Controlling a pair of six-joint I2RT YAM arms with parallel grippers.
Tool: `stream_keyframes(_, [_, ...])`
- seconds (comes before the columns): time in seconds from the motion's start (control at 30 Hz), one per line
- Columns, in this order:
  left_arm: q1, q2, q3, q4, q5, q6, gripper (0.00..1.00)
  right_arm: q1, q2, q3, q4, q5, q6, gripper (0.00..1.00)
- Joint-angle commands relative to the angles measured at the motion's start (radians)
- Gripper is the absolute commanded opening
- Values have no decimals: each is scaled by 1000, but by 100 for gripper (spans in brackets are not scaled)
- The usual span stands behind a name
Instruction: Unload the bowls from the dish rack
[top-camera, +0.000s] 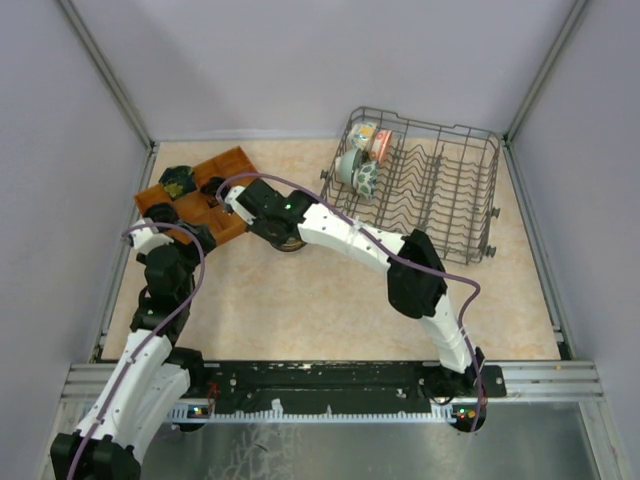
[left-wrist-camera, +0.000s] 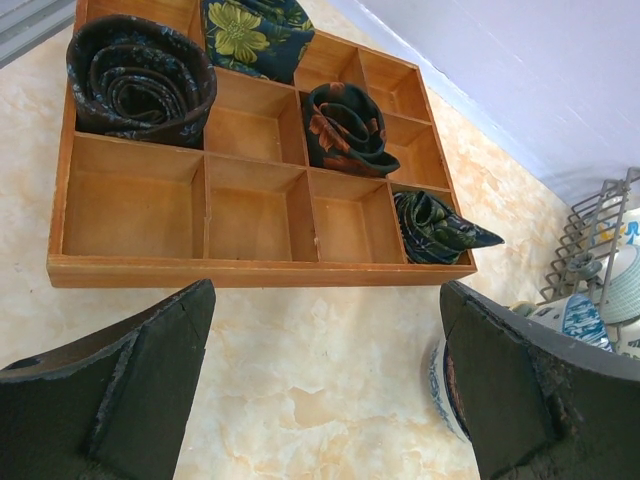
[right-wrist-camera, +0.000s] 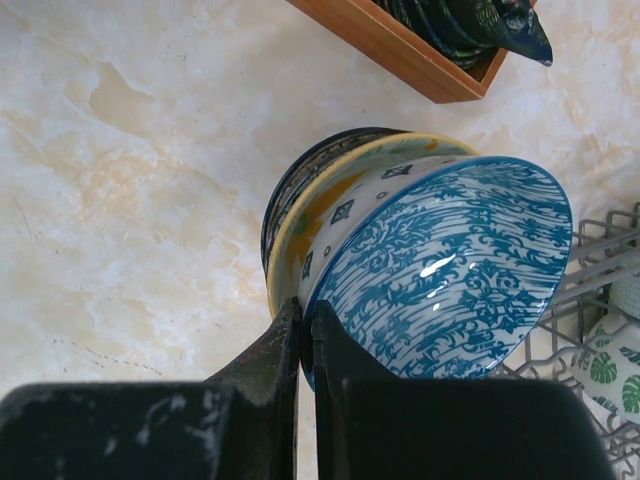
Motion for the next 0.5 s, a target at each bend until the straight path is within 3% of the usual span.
stream_keyframes(0.0, [6, 8, 26, 20, -7, 9, 99, 5, 21, 86, 21, 17, -26, 5])
stream_keyframes(0.3, [7, 11, 23, 23, -12, 9, 99, 6, 48, 116, 7, 6, -22, 8])
stream_keyframes(0.47, [8, 11, 20, 25, -12, 8, 99, 5, 36, 111, 15, 16, -14, 30])
